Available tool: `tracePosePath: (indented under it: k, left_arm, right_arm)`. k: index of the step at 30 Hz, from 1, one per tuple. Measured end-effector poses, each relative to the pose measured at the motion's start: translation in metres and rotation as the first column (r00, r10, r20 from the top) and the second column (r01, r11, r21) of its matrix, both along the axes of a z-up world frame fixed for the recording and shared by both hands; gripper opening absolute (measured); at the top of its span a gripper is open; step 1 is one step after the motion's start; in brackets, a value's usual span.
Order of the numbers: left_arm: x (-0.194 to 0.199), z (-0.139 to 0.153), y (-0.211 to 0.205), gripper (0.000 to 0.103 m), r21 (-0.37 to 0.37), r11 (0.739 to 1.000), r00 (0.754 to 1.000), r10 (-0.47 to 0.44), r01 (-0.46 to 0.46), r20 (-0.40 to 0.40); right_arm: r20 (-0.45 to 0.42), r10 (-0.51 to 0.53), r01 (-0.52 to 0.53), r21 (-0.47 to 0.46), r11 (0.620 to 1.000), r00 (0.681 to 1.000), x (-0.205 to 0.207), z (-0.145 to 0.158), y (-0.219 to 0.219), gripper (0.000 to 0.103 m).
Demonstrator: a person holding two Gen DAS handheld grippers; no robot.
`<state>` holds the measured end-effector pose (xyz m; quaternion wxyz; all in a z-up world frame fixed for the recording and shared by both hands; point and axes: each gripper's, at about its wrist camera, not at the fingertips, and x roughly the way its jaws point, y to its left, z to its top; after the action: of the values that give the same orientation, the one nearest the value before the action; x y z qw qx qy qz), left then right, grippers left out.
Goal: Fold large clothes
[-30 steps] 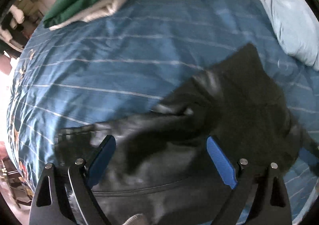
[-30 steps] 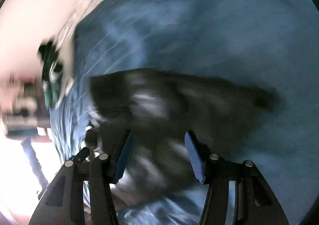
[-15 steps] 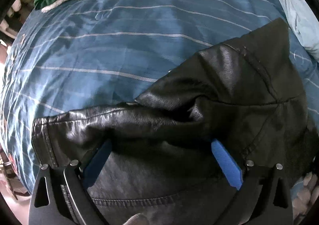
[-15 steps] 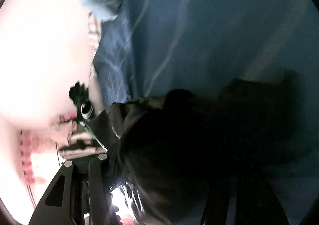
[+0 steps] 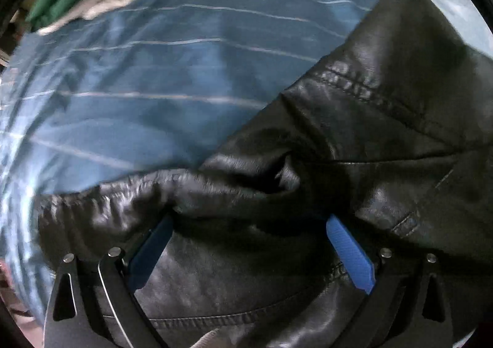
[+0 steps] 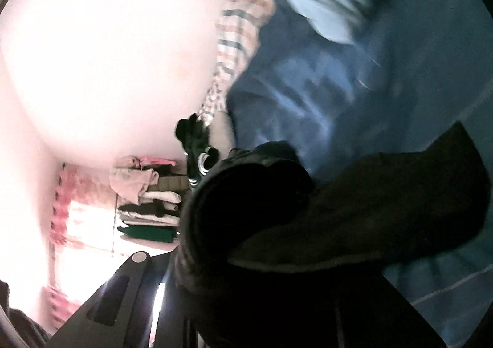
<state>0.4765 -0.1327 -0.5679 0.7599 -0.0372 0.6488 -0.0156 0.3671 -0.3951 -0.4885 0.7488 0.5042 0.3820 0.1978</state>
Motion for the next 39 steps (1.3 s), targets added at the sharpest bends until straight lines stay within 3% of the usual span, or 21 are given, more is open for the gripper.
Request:
tracePosePath:
  k: [4, 7, 11, 16, 18, 20, 22, 24, 26, 28, 29, 31, 34, 35, 38, 39]
  left_arm:
    - [0.011, -0.006, 0.003, 0.103, -0.075, 0.997, 0.999, 0.034, -0.036, -0.037]
    - [-0.002, 0.019, 0.044, 0.103, -0.169, 0.971, 0.985, 0.164, -0.169, -0.044]
    - [-0.05, 0.071, 0.127, 0.103, -0.189, 0.92, 0.935, 0.353, -0.344, 0.017]
    - [-0.132, 0.108, 0.212, 0.103, -0.094, 0.849, 0.847, 0.526, -0.519, 0.078]
    - [-0.165, 0.114, 0.238, 0.103, -0.074, 0.816, 0.809, 0.578, -0.574, 0.101]
    - [-0.184, 0.123, 0.264, 0.103, -0.041, 0.775, 0.765, 0.63, -0.631, 0.133]
    - [-0.195, 0.13, 0.288, 0.103, -0.027, 0.734, 0.723, 0.673, -0.678, 0.155]
    - [-0.205, 0.133, 0.31, 0.103, -0.054, 0.672, 0.66, 0.737, -0.739, 0.148]
    - [-0.218, 0.138, 0.326, 0.103, -0.097, 0.634, 0.619, 0.772, -0.768, 0.144]
    - [-0.22, 0.151, 0.333, 0.103, -0.111, 0.617, 0.597, 0.785, -0.779, 0.165]
    - [-0.219, 0.159, 0.335, 0.103, -0.111, 0.617, 0.594, 0.783, -0.779, 0.185]
    - [-0.219, 0.174, 0.336, 0.103, -0.109, 0.625, 0.595, 0.774, -0.773, 0.217]
    - [-0.214, 0.19, 0.337, 0.103, -0.097, 0.65, 0.614, 0.749, -0.754, 0.248]
    - [-0.213, 0.195, 0.335, 0.103, -0.091, 0.659, 0.622, 0.741, -0.747, 0.253]
    - [-0.206, 0.196, 0.325, 0.103, -0.074, 0.698, 0.665, 0.705, -0.713, 0.246]
    - [-0.201, 0.19, 0.316, 0.103, -0.047, 0.724, 0.696, 0.678, -0.688, 0.238]
  right_arm:
    - [-0.012, 0.092, -0.093, -0.053, 0.994, 0.996, 0.015, 0.02, 0.029, 0.022]
    - [0.022, 0.192, -0.19, -0.087, 0.978, 0.981, 0.013, 0.048, 0.053, 0.022]
    - [0.025, 0.334, -0.331, -0.081, 0.94, 0.942, 0.002, 0.061, 0.112, 0.022]
    - [-0.017, 0.483, -0.483, -0.009, 0.876, 0.876, -0.01, 0.036, 0.209, 0.021]
    - [-0.041, 0.549, -0.549, 0.002, 0.836, 0.835, -0.018, 0.019, 0.254, 0.021]
    - [-0.096, 0.626, -0.63, -0.01, 0.777, 0.774, -0.03, -0.005, 0.302, 0.021]
    - [-0.252, 0.695, -0.718, -0.001, 0.696, 0.674, -0.043, -0.043, 0.351, 0.023]
    - [-0.416, 0.732, -0.812, -0.029, 0.583, 0.54, -0.059, -0.074, 0.394, 0.025]
    - [-0.441, 0.734, -0.845, -0.121, 0.521, 0.516, -0.07, -0.073, 0.414, 0.029]
    - [-0.413, 0.772, -0.873, -0.159, 0.462, 0.483, -0.079, -0.055, 0.428, 0.056]
    - [-0.407, 0.782, -0.88, -0.164, 0.446, 0.472, -0.078, -0.045, 0.432, 0.061]
    - [-0.389, 0.798, -0.886, -0.155, 0.436, 0.461, -0.08, -0.021, 0.436, 0.076]
    - [-0.358, 0.816, -0.882, -0.052, 0.469, 0.455, -0.075, 0.012, 0.425, 0.077]
    - [-0.344, 0.814, -0.87, -0.015, 0.493, 0.468, -0.071, 0.023, 0.415, 0.077]
    - [-0.328, 0.761, -0.812, -0.036, 0.582, 0.56, -0.05, 0.051, 0.374, 0.077]
    - [-0.338, 0.71, -0.774, -0.101, 0.625, 0.617, -0.038, 0.057, 0.352, 0.077]
